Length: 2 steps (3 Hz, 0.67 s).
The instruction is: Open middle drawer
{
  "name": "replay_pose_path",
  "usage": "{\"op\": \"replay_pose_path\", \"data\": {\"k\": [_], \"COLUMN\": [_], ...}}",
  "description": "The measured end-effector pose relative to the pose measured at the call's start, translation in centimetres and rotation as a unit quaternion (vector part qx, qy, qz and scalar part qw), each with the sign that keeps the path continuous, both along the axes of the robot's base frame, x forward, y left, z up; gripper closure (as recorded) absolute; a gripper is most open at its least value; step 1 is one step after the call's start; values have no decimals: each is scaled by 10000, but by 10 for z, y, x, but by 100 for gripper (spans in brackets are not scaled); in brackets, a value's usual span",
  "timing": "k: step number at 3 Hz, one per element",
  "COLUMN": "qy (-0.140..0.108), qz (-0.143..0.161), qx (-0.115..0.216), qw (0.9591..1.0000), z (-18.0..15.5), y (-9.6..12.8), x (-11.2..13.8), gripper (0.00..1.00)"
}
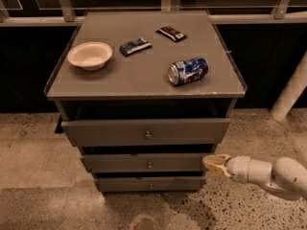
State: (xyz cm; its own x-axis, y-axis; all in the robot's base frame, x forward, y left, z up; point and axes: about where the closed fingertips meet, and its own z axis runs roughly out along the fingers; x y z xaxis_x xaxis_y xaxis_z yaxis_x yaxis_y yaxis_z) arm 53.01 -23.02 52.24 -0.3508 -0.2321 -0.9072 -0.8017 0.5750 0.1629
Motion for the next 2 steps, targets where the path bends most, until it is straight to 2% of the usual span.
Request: {"op": "replay_pose_path", "data": {"k": [1,2], "qy": [-119,-278], "qz": [-52,-288], "qx": [-119,-199], "qw": [9998,9990], "z": [-18,-43], "y": [19,47], "x": [10,19], "gripper": [100,100]}}
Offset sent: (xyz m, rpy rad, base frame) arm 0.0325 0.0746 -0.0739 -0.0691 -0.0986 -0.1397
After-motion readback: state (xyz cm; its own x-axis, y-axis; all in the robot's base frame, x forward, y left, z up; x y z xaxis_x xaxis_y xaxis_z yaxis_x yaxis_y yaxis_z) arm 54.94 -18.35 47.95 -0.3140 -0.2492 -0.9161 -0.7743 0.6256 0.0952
